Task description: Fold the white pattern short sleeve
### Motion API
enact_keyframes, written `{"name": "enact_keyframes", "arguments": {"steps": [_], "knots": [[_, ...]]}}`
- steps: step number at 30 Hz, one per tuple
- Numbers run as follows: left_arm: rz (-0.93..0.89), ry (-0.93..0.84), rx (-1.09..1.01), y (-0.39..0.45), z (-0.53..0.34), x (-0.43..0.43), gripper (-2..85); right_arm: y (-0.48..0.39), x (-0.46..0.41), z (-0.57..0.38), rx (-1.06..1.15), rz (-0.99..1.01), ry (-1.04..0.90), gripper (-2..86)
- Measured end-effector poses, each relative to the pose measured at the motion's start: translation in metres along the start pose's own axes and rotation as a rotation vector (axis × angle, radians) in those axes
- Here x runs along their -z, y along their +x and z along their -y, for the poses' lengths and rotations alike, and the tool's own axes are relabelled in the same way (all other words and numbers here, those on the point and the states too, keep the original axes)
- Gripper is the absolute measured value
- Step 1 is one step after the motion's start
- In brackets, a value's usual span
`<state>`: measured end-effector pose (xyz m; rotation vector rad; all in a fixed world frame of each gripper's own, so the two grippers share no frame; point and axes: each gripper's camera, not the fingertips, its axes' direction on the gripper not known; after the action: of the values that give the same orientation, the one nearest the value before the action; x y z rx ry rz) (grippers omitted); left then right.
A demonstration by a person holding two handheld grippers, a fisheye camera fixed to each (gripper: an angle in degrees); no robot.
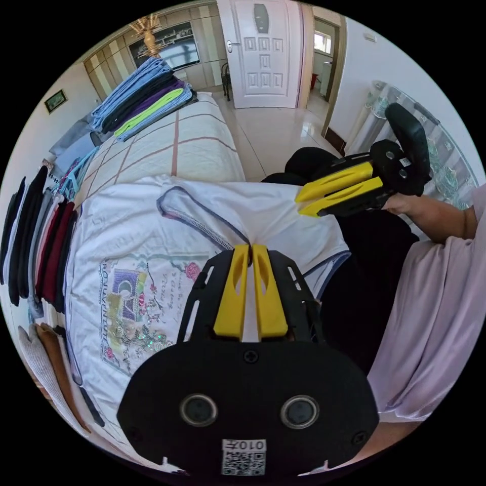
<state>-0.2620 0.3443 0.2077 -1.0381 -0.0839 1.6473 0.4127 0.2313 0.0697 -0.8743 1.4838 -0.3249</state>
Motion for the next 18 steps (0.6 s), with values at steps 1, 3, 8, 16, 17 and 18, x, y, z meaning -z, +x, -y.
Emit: {"name": "enact_keyframes", "arguments": {"steps": [1, 3, 8, 16, 17, 18], "knots": [[-0.026, 0.005, 0.030, -0.008, -0.007, 0.002, 0.8, 0.000, 0.000, -0.001, -0.002, 0.003, 0.001, 6.7], [-0.077, 0.030, 0.074, -0.020, -0.017, 0.007, 1.3, 0.001, -0.002, -0.003, -0.006, 0.009, 0.000, 6.6], [-0.190, 0.116, 0.183, -0.042, -0.052, 0.039, 3.9, -0.001, 0.002, -0.005, -0.007, 0.018, -0.011, 7.3], [0.065, 0.283, 0.560, -0.038, -0.229, 0.172, 6.2, -0.013, -0.017, 0.006, 0.051, -0.003, -0.067, 7.8], [0.133, 0.307, 0.674, -0.033, -0.270, 0.196, 6.7, -0.015, -0.023, 0.006, 0.067, -0.007, -0.094, 7.8], [0.168, 0.320, 0.739, -0.030, -0.292, 0.207, 6.9, -0.016, -0.013, 0.003, 0.054, -0.006, -0.037, 7.5]]}}
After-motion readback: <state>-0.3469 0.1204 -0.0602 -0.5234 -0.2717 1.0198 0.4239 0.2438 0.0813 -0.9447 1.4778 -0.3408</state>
